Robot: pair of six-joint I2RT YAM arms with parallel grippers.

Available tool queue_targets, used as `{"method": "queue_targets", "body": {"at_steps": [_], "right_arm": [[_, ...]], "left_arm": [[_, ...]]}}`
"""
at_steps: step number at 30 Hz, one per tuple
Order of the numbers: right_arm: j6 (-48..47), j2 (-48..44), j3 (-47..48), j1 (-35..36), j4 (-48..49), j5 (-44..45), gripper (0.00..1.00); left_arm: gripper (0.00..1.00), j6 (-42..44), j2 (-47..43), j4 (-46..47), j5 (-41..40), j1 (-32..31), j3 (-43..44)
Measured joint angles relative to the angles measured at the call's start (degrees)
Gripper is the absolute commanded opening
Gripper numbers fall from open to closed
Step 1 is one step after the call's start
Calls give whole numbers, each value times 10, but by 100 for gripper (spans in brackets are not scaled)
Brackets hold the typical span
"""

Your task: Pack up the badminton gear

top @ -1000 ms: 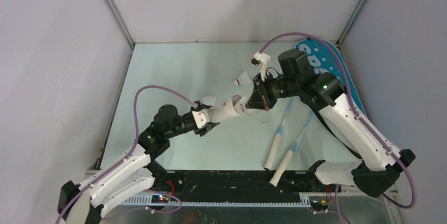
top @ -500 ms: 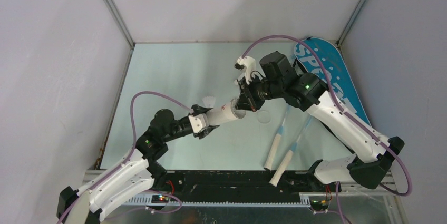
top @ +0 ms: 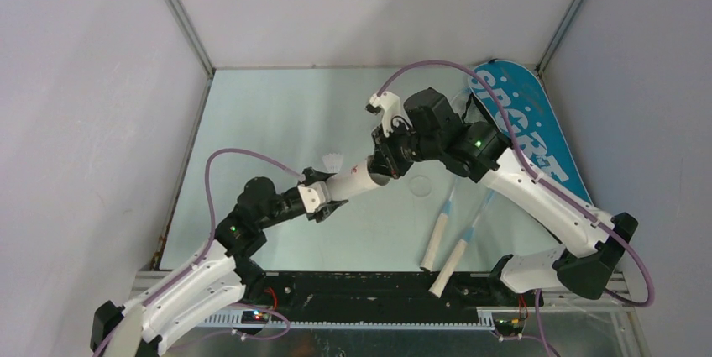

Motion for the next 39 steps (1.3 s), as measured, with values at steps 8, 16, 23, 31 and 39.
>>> {"method": "queue_targets", "body": {"at_steps": [8,16,23,31,39], "right_arm": [[-3,-2,-3,5,16,5,41],[-23,-73,-4,-10,25,3,67],[-13,-183,-46,-65,83,-5,99],[41,-247,-143,-165,163,16,99],[-46,-111,-232,-192,237,-8,99]], "left_arm": [[65,-20,-30,3,-6,0,-17],[65,-23,-38,3,-7,-1,-19],[63,-34,-41,16,-27,-2,-22],[66,-111,-74,111,-144,-2,-53],[67,-194,-131,253,-283,-2,-122]]}}
